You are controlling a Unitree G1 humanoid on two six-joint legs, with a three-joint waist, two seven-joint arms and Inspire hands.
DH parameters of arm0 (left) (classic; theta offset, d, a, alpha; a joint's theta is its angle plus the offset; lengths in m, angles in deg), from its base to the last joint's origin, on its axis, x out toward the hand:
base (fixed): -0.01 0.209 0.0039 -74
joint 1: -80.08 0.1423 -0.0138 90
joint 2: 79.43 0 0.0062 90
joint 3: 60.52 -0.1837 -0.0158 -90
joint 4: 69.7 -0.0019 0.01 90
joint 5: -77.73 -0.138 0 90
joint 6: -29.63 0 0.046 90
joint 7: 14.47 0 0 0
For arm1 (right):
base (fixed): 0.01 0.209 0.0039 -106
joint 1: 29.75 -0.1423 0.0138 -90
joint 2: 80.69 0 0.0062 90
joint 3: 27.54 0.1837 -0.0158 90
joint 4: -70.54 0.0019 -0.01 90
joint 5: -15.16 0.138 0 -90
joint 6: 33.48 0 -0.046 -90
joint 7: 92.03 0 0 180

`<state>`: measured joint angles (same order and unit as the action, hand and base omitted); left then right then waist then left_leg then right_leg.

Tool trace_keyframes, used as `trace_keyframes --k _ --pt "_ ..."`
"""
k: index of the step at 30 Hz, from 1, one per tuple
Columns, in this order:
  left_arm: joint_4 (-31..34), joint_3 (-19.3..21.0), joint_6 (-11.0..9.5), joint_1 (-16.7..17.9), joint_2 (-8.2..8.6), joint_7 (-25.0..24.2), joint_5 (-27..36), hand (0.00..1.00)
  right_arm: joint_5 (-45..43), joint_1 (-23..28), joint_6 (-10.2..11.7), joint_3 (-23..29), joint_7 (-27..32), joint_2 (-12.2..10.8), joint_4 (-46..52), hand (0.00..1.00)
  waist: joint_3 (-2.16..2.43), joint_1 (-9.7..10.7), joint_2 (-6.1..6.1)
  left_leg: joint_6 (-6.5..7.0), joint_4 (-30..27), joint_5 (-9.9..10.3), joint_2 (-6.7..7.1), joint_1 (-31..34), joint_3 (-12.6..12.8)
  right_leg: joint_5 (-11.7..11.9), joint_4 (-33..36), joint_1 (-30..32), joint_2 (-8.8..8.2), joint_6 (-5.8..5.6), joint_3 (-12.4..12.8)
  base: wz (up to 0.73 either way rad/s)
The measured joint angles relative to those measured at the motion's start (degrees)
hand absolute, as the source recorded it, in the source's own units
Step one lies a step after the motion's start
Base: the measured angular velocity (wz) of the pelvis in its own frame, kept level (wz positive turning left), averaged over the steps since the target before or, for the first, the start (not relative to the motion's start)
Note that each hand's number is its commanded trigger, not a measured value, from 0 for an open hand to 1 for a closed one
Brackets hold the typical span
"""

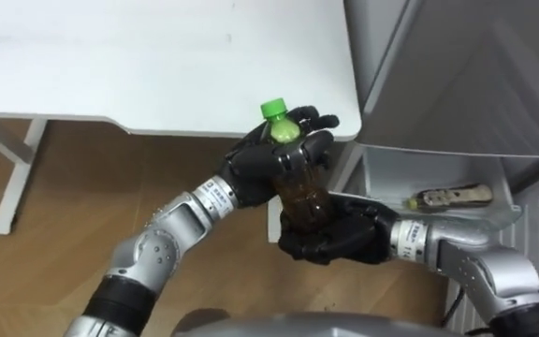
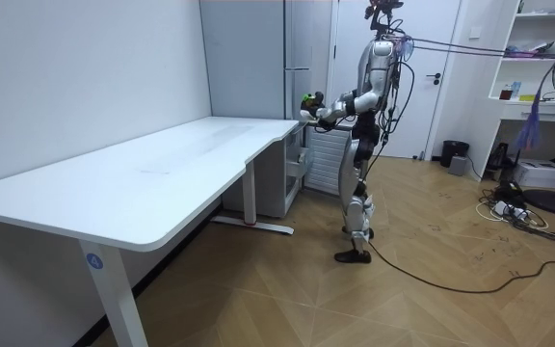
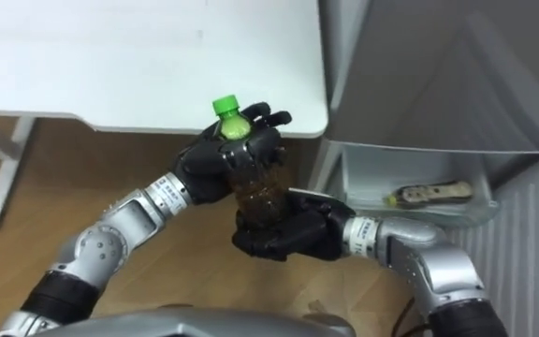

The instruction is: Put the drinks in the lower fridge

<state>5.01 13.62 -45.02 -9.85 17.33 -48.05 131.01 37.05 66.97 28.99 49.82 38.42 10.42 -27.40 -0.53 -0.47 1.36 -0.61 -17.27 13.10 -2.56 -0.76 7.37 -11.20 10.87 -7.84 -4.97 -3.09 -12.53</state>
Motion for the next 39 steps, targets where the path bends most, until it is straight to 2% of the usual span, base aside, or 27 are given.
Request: trace_keyframes --k 2,4,6,7,8,10,11,13,15,16,17,19,20,21,22,23,25,27,29,31,32,34,37,39 --pt "0.08 0.08 -0.82 0.11 0.01 0.17 -0.03 1.00 0.13 -0.10 0.00 0.00 0.61 -0.22 0.17 1.00 0.14 -0.06 -0.19 0.00 0.61 -0.18 0.18 -0.43 -0.20 -0.05 -0.05 -0.18 -0.14 -0.07 -0.33 0.07" --pt "0.18 0.92 -0.85 0.10 0.52 0.15 0.00 1.00 0.14 -0.83 0.00 0.13 0.59 -0.09 0.17 1.00 0.23 0.36 0.17 0.00 0.60 -0.20 0.26 -0.50 -0.20 -0.16 -0.25 -0.43 -0.18 -0.17 -0.34 0.02" --pt "0.20 2.37 -0.33 0.11 1.13 -0.81 -0.27 1.00 0.08 -1.06 0.00 0.29 0.63 -0.04 0.89 1.00 0.23 1.90 1.59 -0.02 0.21 -0.28 0.24 -0.76 0.07 -0.16 -0.53 -1.14 -0.20 -0.17 -0.56 0.03" --pt "0.20 2.64 -0.17 0.20 1.36 -1.09 -0.51 1.00 0.01 -0.75 0.00 0.33 0.68 -0.03 1.26 1.00 0.34 2.37 1.96 -0.02 0.07 -0.28 0.23 -0.81 0.23 -0.16 -0.73 -1.35 -0.22 -0.17 -0.76 0.10" --pt "0.20 2.73 0.13 0.19 1.82 -1.59 -1.83 1.00 -0.06 0.06 0.00 0.63 0.58 -0.04 1.51 1.00 0.77 2.77 2.74 0.00 -0.11 -0.27 0.23 -0.79 0.56 -0.15 -1.19 -1.73 -0.27 -0.17 -1.06 0.08" --pt "0.18 2.70 0.62 0.33 1.83 -1.98 -2.21 1.00 -0.09 0.93 0.03 0.76 0.13 -0.04 1.85 1.00 0.90 3.24 3.28 0.00 -0.32 -0.25 0.16 -0.83 0.68 -0.14 -1.16 -2.05 -0.26 -0.17 -1.09 0.00" --pt "0.18 2.53 0.77 0.36 1.83 -2.06 -2.26 1.00 -0.09 1.27 0.11 0.91 -0.12 -0.04 1.85 1.00 0.88 3.22 3.26 0.00 -0.34 -0.23 0.13 -0.94 0.67 -0.11 -1.15 -2.07 -0.25 -0.15 -0.99 -0.07" --pt "0.16 2.03 0.47 0.48 1.76 -2.06 -2.33 1.00 -1.43 1.23 0.45 0.88 -0.73 -0.16 1.74 1.00 0.56 2.70 2.79 0.00 0.05 -0.23 0.11 -1.49 0.68 -0.11 -1.11 -2.28 -0.20 -0.15 -0.72 -0.07" --pt "0.04 1.10 -0.85 0.51 1.59 -2.00 -2.14 1.00 -1.60 1.20 1.27 0.68 -0.96 -0.14 1.46 1.00 -0.09 1.14 1.29 -0.10 -0.09 -0.14 -0.09 -1.02 0.64 -0.08 -0.74 -1.54 -0.01 -0.09 -0.29 -0.06" --pt "0.04 0.77 -1.25 0.48 1.38 -1.98 -2.15 1.00 -1.61 1.10 1.30 0.45 -0.84 -0.09 1.46 1.00 -0.11 0.84 0.95 -0.10 -0.01 -0.13 -0.11 -0.74 0.66 -0.08 -0.41 -0.93 -0.01 -0.09 -0.17 -0.08" --pt "0.00 0.08 -2.10 0.46 1.12 -1.89 -1.59 1.00 -1.61 0.92 1.30 0.06 -0.45 -0.15 1.48 1.00 -0.43 0.31 0.25 -0.10 0.15 -0.14 -0.18 -0.39 0.66 -0.09 0.34 -0.12 0.01 -0.07 0.18 -0.15" --pt "-0.37 -0.10 -2.70 0.48 0.62 -1.80 -1.20 1.00 -1.45 0.52 1.30 -0.82 0.76 -0.29 1.46 1.00 -0.40 -0.86 -0.15 -0.16 0.93 -0.41 -0.20 -0.29 0.84 -0.15 1.57 1.19 0.03 -0.08 1.33 -0.18" --pt "-0.36 -0.09 -3.18 0.48 -0.17 -1.74 -0.46 1.00 -1.07 0.21 1.30 -1.03 1.52 -0.44 1.46 1.00 -0.46 -0.99 0.05 -0.14 0.92 -0.47 -0.11 -0.09 0.51 -0.22 1.73 1.42 0.02 -0.05 1.41 -0.04" --pt "-0.30 -0.03 -3.35 0.45 -0.27 -1.61 -0.04 0.31 -0.81 0.04 1.30 -1.01 1.92 -0.39 1.62 1.00 -0.36 -0.77 0.38 -0.10 0.80 -0.51 0.07 0.04 0.39 -0.31 1.71 1.40 -0.11 -0.05 1.25 0.00" --pt "-0.26 0.01 -3.37 0.45 -0.26 -1.60 0.00 0.00 -0.80 0.04 1.30 -0.98 1.95 -0.34 1.75 1.00 -0.31 -0.66 0.56 -0.08 0.77 -0.52 0.16 0.05 0.33 -0.36 1.70 1.35 -0.18 -0.04 1.19 0.08" --pt "-0.04 0.10 -3.37 0.48 -0.28 -1.60 -0.05 0.00 -0.84 -0.10 1.30 -0.87 1.93 -0.21 1.83 1.00 -0.31 -0.12 1.03 -0.02 0.76 -0.54 0.33 0.03 0.22 -0.45 1.50 1.12 -0.30 -0.09 1.10 0.11" --pt "0.13 0.73 -3.00 0.65 -0.08 -1.72 -0.01 0.00 -0.84 -0.17 1.31 -0.55 1.76 -0.16 1.88 1.00 0.06 0.90 1.85 0.07 0.33 -0.59 0.44 0.10 0.22 -0.44 0.67 0.59 -0.32 -0.08 0.79 0.11" --pt "0.15 1.37 -1.50 0.93 0.01 -2.37 -0.02 0.00 -0.83 0.55 1.41 -0.42 1.13 -0.13 1.96 1.00 0.42 3.17 2.94 0.11 -0.36 -0.55 0.31 0.09 0.36 -0.31 -0.35 -0.61 -0.28 -0.06 -0.27 0.17" --pt "0.14 1.37 -0.50 1.17 0.54 -2.46 -0.38 0.00 -0.95 1.67 1.53 0.23 0.18 -0.14 1.95 1.00 0.57 3.43 3.08 0.12 -0.38 -0.52 0.25 -0.06 0.48 -0.30 -0.41 -1.05 -0.28 -0.06 -0.61 0.11" --pt "0.12 1.31 0.47 1.20 0.90 -2.54 -0.65 0.00 -0.95 2.52 2.12 0.70 -0.80 -0.01 1.67 1.00 0.45 3.27 2.74 0.11 -0.25 -0.50 0.15 -0.39 0.50 -0.28 -0.37 -1.18 -0.22 -0.04 -0.58 -0.03" --pt "-0.19 0.91 0.58 1.21 0.73 -2.62 -0.68 0.00 -1.98 2.48 2.63 0.69 -1.50 -0.09 1.10 1.00 0.29 2.95 2.29 0.07 0.08 -0.49 0.08 -0.87 0.54 -0.27 -0.32 -1.38 -0.14 -0.01 -0.40 -0.06" --pt "-0.81 0.25 0.56 1.26 0.63 -2.78 -0.98 0.00 -2.96 2.40 3.56 0.67 -2.57 -0.10 -0.33 1.00 0.27 2.07 1.50 0.05 0.64 -0.49 0.09 -1.05 0.52 -0.26 -0.20 -1.12 -0.11 -0.01 -0.14 -0.07" --pt "-0.79 -0.82 -0.64 1.33 -0.12 -2.75 -0.58 0.00 -3.20 2.22 3.75 -0.07 -2.37 -0.19 -0.44 1.00 -0.05 1.22 0.47 0.02 0.53 -0.50 -0.05 -0.37 0.50 -0.26 0.73 0.05 -0.08 0.01 0.02 -0.03" --pt "-0.94 -1.45 -1.67 1.32 -0.96 -2.71 0.28 0.00 -2.78 1.83 3.76 -1.29 -1.06 -0.45 -0.41 1.00 -0.19 -0.18 0.03 0.01 0.57 -0.50 -0.10 -0.30 0.50 -0.26 1.34 0.89 0.07 0.01 1.30 -0.19"
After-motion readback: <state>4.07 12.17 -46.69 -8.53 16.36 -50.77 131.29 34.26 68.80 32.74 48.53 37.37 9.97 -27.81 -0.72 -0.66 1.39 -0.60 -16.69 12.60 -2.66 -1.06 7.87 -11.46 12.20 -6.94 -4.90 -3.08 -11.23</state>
